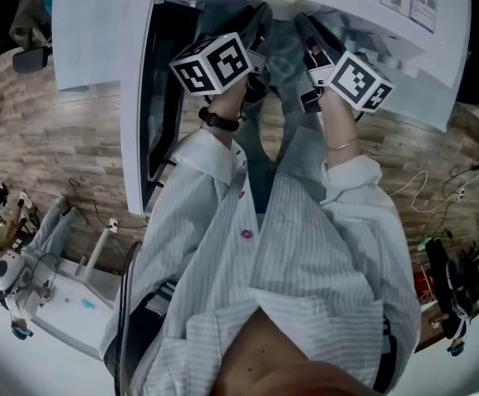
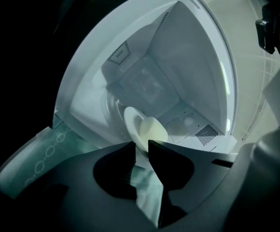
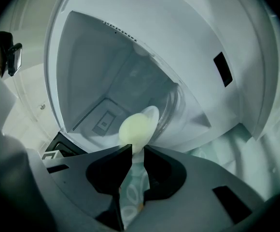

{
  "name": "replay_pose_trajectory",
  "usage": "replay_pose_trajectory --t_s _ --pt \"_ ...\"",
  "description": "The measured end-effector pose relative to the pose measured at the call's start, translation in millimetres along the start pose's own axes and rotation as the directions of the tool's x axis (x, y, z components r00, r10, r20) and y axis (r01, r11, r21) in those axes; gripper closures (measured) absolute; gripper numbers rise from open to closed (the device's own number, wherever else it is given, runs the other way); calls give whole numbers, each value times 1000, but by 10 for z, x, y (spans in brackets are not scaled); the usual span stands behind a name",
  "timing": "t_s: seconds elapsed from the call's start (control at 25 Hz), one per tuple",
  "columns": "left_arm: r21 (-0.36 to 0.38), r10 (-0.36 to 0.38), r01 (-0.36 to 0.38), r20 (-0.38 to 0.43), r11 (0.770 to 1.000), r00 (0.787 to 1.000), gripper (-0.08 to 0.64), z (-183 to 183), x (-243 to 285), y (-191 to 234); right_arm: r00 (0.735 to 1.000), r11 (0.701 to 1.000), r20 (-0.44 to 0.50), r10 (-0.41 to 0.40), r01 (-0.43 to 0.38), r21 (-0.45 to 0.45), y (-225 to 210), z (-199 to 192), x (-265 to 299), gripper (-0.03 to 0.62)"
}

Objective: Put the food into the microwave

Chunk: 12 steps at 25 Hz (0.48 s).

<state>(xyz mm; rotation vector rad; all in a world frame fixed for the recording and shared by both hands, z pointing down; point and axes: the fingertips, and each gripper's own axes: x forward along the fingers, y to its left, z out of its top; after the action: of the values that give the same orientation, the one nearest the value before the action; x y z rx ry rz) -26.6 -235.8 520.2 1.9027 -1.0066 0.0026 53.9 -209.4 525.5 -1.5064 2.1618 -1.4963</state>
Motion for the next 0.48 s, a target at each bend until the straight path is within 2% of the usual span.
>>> replay_pose_trajectory --t_s 0.28,0.48 --pt "24 7 -7 4 1000 1000 480 77 99 23 1000 1000 7 -5 5 -25 -41 83 107 511" --pt "71 45 -43 -13 997 999 471 122 105 71 1000 999 3 -1 2 -40 -18 99 168 508"
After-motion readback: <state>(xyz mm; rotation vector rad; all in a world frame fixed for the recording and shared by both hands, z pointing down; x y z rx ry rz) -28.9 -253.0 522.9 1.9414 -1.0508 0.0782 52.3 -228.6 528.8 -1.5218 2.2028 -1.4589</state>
